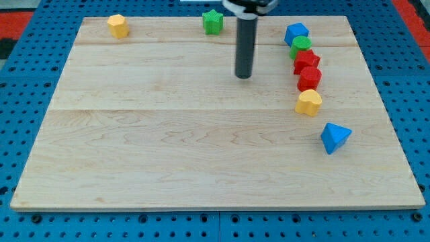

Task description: Push the green circle right a bit

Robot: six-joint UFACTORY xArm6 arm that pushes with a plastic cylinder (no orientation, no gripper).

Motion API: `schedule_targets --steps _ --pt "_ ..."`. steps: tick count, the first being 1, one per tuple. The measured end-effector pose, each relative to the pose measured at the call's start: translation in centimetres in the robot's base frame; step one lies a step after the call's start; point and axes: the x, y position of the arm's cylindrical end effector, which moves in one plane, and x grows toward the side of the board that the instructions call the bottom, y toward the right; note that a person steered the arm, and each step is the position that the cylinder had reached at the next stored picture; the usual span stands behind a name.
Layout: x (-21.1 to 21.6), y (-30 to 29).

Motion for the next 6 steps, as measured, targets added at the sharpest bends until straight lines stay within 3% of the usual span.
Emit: schedule_targets --steps 2,6 --pt "-2.7 5.8" --pt "-9.0 9.9"
